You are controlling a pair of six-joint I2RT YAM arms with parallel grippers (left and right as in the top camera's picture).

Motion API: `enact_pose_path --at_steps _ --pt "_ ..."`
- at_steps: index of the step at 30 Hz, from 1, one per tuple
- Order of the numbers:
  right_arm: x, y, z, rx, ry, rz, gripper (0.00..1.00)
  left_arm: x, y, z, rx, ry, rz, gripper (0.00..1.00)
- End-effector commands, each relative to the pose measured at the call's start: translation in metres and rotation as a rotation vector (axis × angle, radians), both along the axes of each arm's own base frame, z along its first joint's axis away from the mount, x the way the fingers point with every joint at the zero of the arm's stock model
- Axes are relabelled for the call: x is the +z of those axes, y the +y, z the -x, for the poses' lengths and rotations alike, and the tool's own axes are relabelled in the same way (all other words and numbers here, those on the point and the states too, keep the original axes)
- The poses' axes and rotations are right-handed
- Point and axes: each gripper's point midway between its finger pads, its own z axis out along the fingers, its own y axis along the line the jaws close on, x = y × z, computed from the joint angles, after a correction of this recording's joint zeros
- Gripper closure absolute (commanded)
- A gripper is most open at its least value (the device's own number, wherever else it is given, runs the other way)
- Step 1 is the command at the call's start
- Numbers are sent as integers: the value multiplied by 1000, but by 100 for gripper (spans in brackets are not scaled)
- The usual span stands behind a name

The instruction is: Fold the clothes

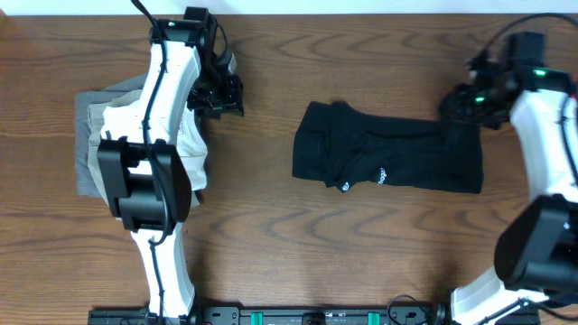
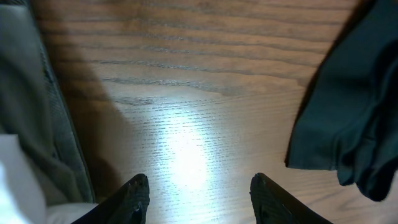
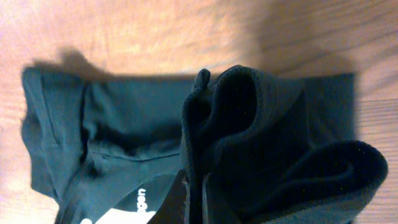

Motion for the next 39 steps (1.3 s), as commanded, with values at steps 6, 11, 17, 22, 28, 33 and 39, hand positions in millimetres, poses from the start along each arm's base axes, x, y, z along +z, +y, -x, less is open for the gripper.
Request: enact_pose_path --at_steps 6,11,17,22,28,33,39 --pt "-44 37 24 60 150 21 98 30 -2 1 -23 -71 22 45" --pt "-49 46 33 95 180 16 62 30 -2 -1 -24 -81 23 45" --pt "-36 34 23 82 109 2 48 30 -2 -3 -24 -90 24 45" --pt "-33 -20 9 -73 52 -2 91 30 -2 -4 -24 -93 24 45" --pt "-49 -62 22 -192 91 -16 99 30 -3 -4 -23 -93 25 45" --pt "-84 -35 31 -161 96 -103 99 30 -3 -4 -23 -93 25 45" --pt "-109 40 57 -24 127 -329 99 30 -2 0 -23 -78 23 45"
